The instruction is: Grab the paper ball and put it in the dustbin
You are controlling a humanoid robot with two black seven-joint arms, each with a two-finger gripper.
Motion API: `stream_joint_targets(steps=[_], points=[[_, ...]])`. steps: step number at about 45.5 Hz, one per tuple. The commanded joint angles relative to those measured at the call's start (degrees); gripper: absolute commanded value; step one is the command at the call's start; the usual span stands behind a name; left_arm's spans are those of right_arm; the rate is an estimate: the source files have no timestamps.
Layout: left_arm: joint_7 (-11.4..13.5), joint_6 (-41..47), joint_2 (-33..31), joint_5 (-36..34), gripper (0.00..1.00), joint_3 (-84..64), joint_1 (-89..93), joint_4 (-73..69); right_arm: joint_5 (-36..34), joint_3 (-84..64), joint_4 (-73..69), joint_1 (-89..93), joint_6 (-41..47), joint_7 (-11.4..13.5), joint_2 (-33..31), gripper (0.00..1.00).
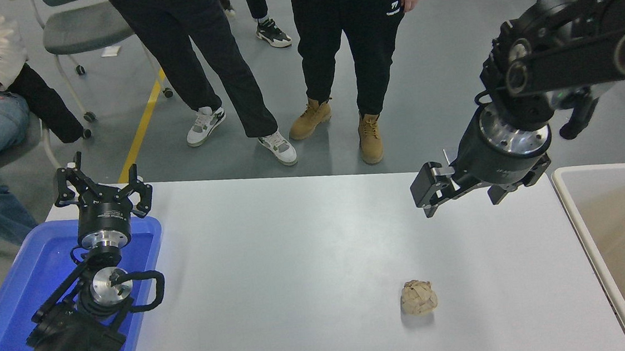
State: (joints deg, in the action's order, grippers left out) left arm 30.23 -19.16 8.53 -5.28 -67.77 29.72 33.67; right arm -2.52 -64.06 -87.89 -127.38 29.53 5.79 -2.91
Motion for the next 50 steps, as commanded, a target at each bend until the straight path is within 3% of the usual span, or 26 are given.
stream_joint_targets(steps=[1,29,50], points=[[0.0,0.0,0.1,0.0,0.99,0.0,0.0,0.0,-1.1,2.4,4.1,9.4,-7.6,-0.3,2.9,1.0],[0.0,0.0,0.1,0.0,0.99,0.0,0.0,0.0,8.2,4.8,15.6,35.2,-22.2,-0.3,2.9,1.0],[0.0,0.0,0.1,0.0,0.99,0.0,0.0,0.0,12.0,5.6,20.6,45.5,-24.3,-0.3,2.9,1.0]])
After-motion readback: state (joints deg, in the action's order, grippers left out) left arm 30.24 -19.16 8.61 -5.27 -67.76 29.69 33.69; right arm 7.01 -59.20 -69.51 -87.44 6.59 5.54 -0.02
